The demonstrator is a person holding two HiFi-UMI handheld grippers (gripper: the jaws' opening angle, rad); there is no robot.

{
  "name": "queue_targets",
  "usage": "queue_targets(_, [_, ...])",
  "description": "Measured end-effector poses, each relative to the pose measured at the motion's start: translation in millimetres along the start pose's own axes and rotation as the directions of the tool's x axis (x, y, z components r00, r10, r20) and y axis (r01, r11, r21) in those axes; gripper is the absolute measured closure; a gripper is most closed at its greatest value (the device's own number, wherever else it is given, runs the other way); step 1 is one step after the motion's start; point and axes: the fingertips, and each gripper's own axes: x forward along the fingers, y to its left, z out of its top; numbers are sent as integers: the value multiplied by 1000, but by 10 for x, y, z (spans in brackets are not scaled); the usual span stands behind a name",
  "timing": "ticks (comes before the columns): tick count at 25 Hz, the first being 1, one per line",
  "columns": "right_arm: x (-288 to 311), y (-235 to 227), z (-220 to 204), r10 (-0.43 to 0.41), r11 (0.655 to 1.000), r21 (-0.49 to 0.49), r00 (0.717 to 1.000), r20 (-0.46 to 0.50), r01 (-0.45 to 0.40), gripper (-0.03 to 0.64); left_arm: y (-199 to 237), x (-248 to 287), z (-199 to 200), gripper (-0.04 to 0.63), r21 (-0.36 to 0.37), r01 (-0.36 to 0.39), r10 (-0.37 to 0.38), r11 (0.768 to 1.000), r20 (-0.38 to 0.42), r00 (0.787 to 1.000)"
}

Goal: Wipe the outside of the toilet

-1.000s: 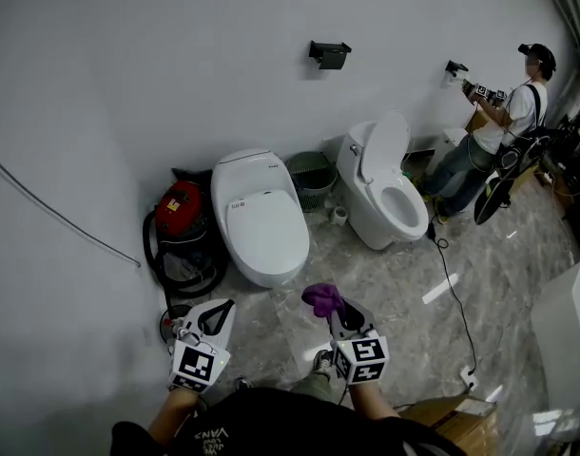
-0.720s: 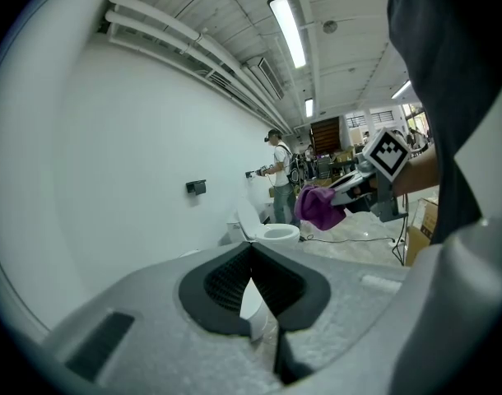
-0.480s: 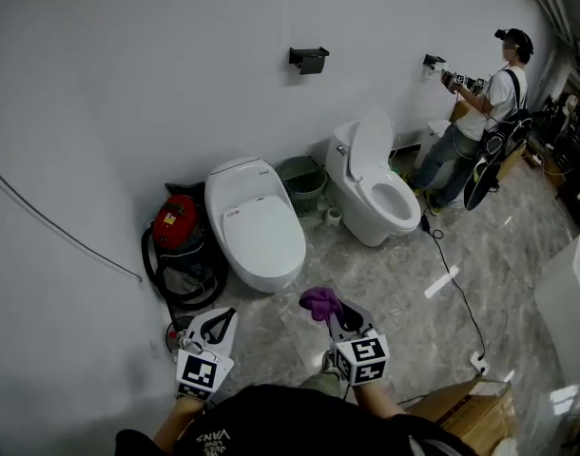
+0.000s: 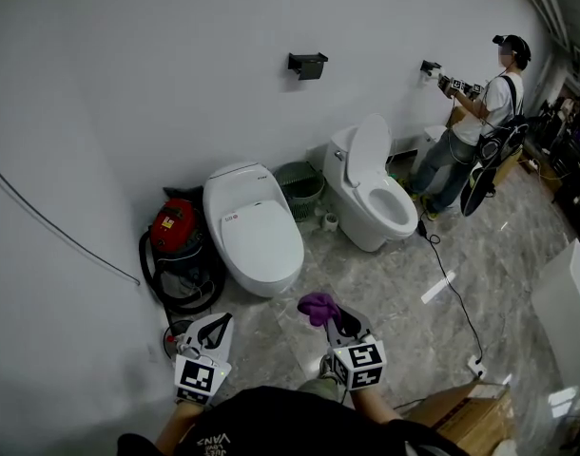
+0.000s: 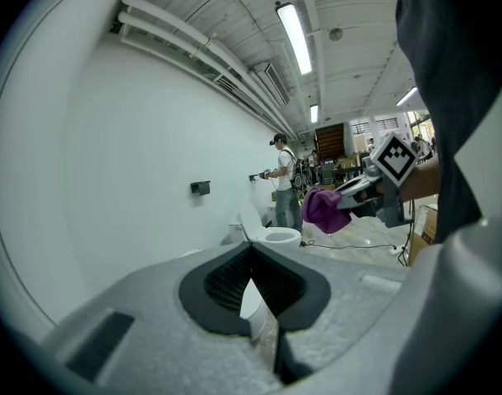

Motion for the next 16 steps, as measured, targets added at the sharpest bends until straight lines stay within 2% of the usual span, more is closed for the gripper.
queue_targets(2, [21,2,7,-1,1000,0,1000,0,1,577,16,6,-10,592,17,2,-2,1000,-3,1000])
queue_targets(6, [45,7,24,0,1000,-3,1000,2,0,578,8,14,-15,592,-9,7,-7,1000,-3,1000])
queue_targets(10, [65,22,14,1,1000,-11,1000,5,-1,578,34,19,-51,592,16,-3,3,1000,-8,1000])
queue_targets(16, [91,7,45,-4,1000,-11,1000,14,4,578,45,46,-4,592,-2,-8,8,1000,2,1000])
